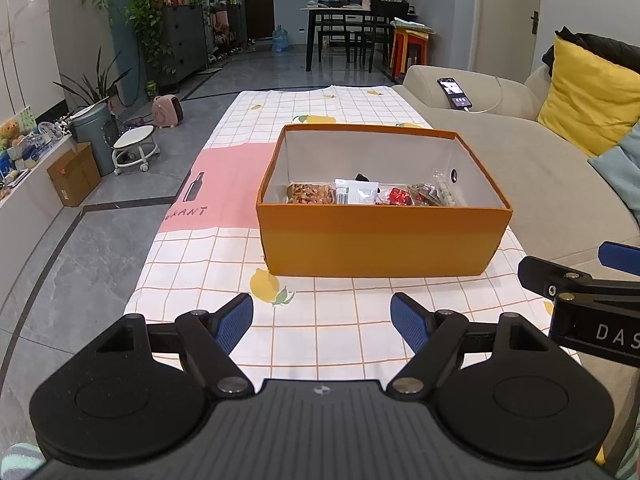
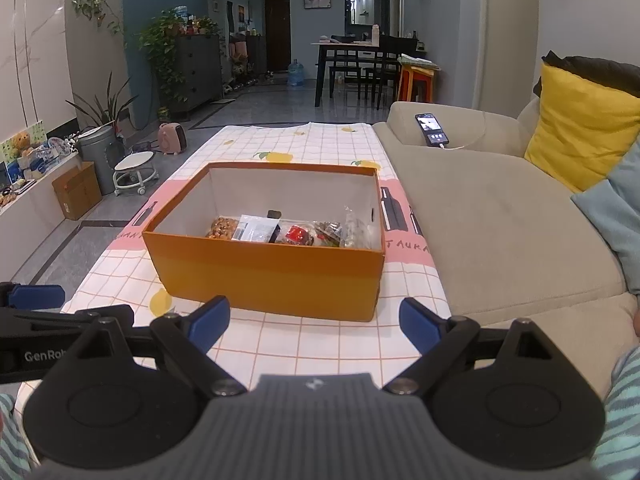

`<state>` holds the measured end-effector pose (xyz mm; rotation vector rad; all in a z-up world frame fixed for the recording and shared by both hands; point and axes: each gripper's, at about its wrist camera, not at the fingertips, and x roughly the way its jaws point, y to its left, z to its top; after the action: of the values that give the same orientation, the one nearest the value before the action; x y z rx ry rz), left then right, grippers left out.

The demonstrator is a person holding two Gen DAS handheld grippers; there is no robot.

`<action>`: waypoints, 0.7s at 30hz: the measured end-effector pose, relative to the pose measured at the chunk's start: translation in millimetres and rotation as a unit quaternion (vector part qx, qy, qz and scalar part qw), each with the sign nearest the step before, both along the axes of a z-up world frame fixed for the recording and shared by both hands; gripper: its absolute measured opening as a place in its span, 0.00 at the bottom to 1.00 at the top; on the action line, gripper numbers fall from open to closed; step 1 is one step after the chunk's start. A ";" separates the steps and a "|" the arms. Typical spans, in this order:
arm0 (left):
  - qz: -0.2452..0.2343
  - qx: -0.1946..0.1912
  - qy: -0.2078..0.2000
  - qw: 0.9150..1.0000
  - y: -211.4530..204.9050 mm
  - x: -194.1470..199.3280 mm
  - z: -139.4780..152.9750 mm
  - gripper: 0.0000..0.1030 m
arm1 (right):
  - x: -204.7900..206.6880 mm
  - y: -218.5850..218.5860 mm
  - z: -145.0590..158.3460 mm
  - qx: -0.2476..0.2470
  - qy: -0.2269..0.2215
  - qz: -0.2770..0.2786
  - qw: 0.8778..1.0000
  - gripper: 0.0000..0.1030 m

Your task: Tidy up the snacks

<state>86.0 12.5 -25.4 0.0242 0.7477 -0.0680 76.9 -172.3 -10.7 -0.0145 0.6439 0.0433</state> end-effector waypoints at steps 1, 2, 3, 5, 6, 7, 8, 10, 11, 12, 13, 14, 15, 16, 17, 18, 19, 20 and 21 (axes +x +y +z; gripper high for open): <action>0.000 0.000 0.001 1.000 -0.1 0.0 -0.4 0.89 | 0.1 0.0 -0.1 0.000 0.000 0.001 1.000 0.86; -0.001 -0.001 0.001 1.000 -0.1 -0.1 -0.7 0.89 | 0.2 0.1 -0.1 -0.001 0.001 0.001 1.000 0.86; -0.001 0.000 0.001 1.000 -0.5 -0.2 -1.2 0.89 | 0.2 0.4 -0.3 -0.002 0.001 0.001 1.000 0.86; -0.002 0.001 0.002 1.000 -1.0 -0.5 -1.5 0.89 | 0.1 0.8 -0.3 -0.003 0.002 0.002 1.000 0.86; -0.002 0.000 0.002 1.000 -1.2 -0.4 -1.5 0.89 | 0.3 1.2 -0.2 -0.003 0.002 0.002 1.000 0.86; -0.002 0.000 0.002 1.000 -1.2 -0.5 -1.5 0.89 | -0.3 1.4 0.5 -0.004 0.002 0.003 1.000 0.86; -0.001 0.000 0.002 1.000 -1.2 -0.5 -1.5 0.89 | -0.3 1.5 0.5 -0.004 0.002 0.002 1.000 0.86; -0.002 0.000 0.002 1.000 -1.0 -0.4 -1.5 0.89 | -0.5 1.8 0.4 -0.004 0.002 0.002 1.000 0.86; -0.001 0.000 0.002 1.000 -1.0 -0.5 -1.5 0.89 | -0.6 2.0 0.4 -0.006 0.002 0.002 1.000 0.87; -0.001 -0.001 0.002 1.000 -1.2 -1.1 -1.7 0.89 | -0.6 1.9 0.3 -0.006 0.002 0.002 1.000 0.88; 0.000 -0.001 0.002 1.000 -1.3 -1.4 -1.7 0.89 | -0.2 1.8 0.3 -0.007 0.002 0.002 1.000 0.90; 0.000 0.000 0.002 1.000 -0.9 -1.2 -1.6 0.89 | -0.2 1.8 0.2 -0.008 0.001 0.003 1.000 0.90; 0.002 0.000 0.002 1.000 -1.0 -1.2 -2.0 0.89 | -0.1 1.8 0.1 -0.008 0.002 0.003 1.000 0.90; 0.003 -0.001 0.002 1.000 -1.1 -1.0 -2.4 0.89 | 0.0 2.0 0.0 -0.008 0.003 0.004 1.000 0.90; 0.002 -0.001 0.002 1.000 -1.0 -1.0 -2.5 0.89 | 0.2 1.6 0.1 -0.008 0.003 0.004 1.000 0.90; 0.003 -0.001 0.002 1.000 -0.9 -1.1 -2.5 0.89 | 0.3 1.6 0.1 -0.008 0.003 0.004 1.000 0.90; 0.003 -0.001 0.002 1.000 -0.8 -1.0 -2.4 0.89 | 0.4 1.6 0.1 -0.008 0.003 0.004 1.000 0.90; 0.003 -0.001 0.002 1.000 -0.7 -1.3 -2.8 0.89 | 0.3 1.7 0.1 -0.008 0.003 0.004 1.000 0.90; 0.004 -0.002 0.002 1.000 -0.7 -1.4 -2.9 0.89 | 0.4 1.8 0.0 -0.009 0.003 0.005 1.000 0.90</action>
<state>84.5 11.9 -28.3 0.0180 0.7515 -0.0625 77.3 -170.5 -10.7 -0.0343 0.6507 0.0466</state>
